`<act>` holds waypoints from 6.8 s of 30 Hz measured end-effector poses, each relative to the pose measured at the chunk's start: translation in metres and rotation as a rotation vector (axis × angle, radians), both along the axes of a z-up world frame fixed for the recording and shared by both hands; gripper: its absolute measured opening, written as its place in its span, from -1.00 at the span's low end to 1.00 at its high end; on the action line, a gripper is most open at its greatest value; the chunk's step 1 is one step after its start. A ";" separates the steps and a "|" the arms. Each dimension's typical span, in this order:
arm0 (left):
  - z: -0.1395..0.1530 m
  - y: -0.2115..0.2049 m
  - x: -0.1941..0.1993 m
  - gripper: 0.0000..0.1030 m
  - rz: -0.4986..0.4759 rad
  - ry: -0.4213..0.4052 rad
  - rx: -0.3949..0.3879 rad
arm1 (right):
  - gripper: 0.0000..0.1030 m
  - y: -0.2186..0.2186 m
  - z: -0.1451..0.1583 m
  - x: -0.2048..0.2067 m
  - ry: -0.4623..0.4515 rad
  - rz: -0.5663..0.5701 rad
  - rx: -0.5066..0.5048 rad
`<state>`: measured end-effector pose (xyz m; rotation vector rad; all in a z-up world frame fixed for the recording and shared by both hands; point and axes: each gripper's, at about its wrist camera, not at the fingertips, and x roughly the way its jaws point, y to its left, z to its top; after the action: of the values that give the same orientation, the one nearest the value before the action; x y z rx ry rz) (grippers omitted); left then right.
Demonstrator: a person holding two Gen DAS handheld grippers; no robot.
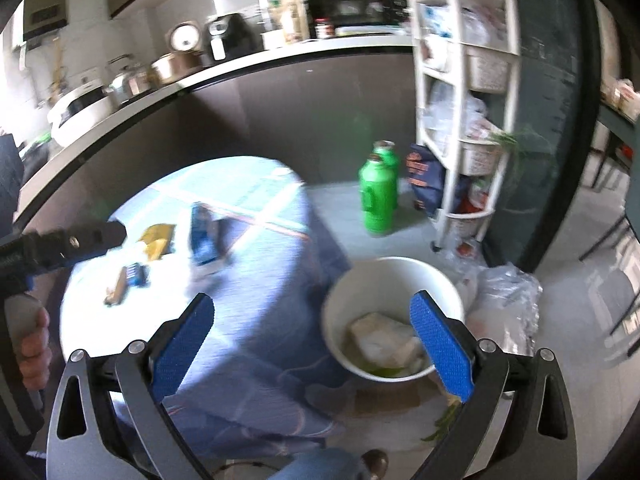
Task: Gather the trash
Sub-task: 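Grasp the bread stick with the left gripper while the right grasps the clear plastic bag, then carry bread stick and clear bag to the bucket, then open both grippers over the bucket to drop the items, then grasp the bone with the left gripper while the right grasps the blue mint tube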
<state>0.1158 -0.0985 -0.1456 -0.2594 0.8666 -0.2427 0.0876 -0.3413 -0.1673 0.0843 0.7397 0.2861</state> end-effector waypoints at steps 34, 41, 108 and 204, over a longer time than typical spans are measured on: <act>-0.072 0.179 -0.036 0.01 0.194 0.124 -0.041 | -0.15 0.167 -0.072 0.081 0.220 0.134 -0.046; -0.089 0.180 -0.017 -0.30 0.207 0.175 -0.097 | -0.79 0.162 -0.072 0.075 0.206 0.160 -0.045; -0.027 -0.140 0.068 -0.62 -0.465 0.058 -0.048 | -0.77 -0.083 -0.064 0.026 0.101 -0.233 0.173; -0.060 0.186 -0.034 0.10 0.112 0.085 -0.060 | -0.59 0.271 -0.069 0.087 0.186 0.496 -0.106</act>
<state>0.0816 0.0877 -0.2057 -0.3755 0.9268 -0.1540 0.1744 -0.0704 -0.2364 -0.1791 0.9557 0.7174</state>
